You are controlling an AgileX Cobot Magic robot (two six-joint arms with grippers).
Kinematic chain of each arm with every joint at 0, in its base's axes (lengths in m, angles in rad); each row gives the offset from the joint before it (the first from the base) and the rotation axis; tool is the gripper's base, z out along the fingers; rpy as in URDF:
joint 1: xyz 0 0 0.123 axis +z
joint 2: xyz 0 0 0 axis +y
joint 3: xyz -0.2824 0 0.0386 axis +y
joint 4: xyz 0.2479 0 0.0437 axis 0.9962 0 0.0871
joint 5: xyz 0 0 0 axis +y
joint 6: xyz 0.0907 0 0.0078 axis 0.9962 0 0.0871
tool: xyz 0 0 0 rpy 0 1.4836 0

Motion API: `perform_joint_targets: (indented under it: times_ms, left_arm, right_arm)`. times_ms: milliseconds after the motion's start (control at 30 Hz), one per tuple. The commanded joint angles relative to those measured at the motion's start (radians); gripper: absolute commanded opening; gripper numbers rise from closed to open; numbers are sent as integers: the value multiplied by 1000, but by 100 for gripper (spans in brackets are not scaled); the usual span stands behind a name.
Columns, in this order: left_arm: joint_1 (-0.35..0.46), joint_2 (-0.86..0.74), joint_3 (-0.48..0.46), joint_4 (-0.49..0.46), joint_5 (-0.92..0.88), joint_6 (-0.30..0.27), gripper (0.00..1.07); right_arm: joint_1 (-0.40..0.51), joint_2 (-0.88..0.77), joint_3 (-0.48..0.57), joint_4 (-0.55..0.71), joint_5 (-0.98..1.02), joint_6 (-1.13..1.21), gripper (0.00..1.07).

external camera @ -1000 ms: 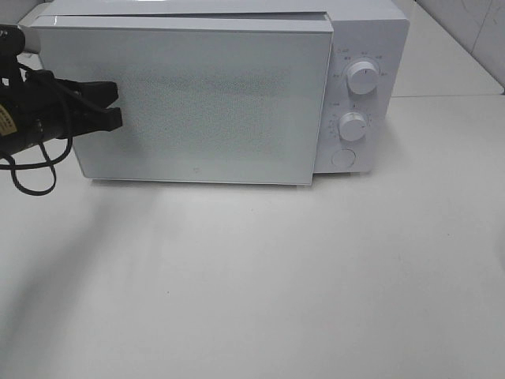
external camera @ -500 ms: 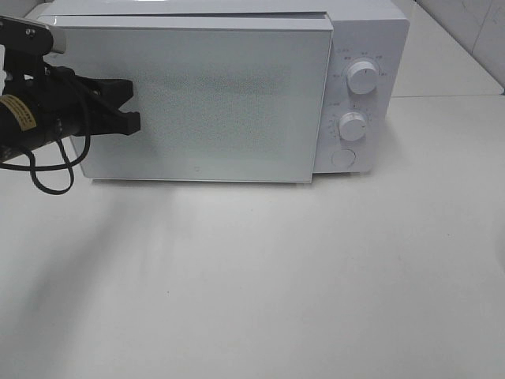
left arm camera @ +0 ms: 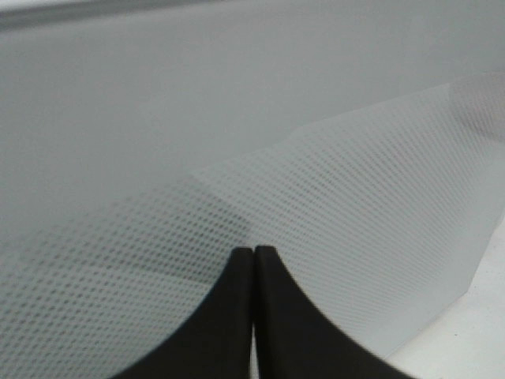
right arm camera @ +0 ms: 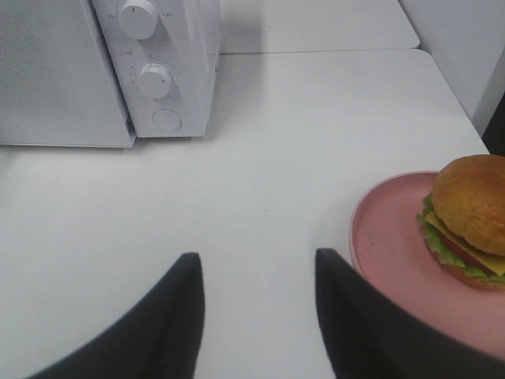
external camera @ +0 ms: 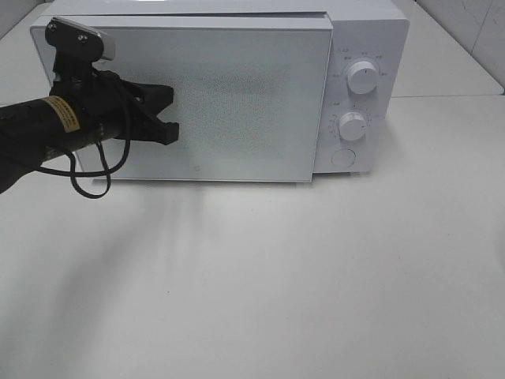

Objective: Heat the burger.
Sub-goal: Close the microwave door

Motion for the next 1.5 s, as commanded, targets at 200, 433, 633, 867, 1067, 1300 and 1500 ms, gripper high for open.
perform_joint_targets:
  times_ms: [200,433,633,867,1067,1300,1500]
  left_arm:
    - [-54,57,-125,-373,-38,116,0]
    - [-102,102,-190,-387,-32,120,0]
    - [-152,114,-244,-403,-28,120,0]
    - [-192,112,-256,-418,-28,125,0]
    - [-258,75,-256,-453,3,145,0]
    - [-313,24,-256,-501,47,233,0]
    - [-391,-50,-256,-566,229,336,0]
  right_arm:
    - [-1,-26,4,-3,-10,0,47]
    - [-1,-26,4,-3,-10,0,47]
    - [-1,-26,4,-3,-10,0,47]
    - [-1,-26,4,-3,-10,0,47]
    - [-1,-26,4,-3,-10,0,47]
    - [-1,-26,4,-3,-10,0,47]
    - [-1,-26,4,-3,-10,0,47]
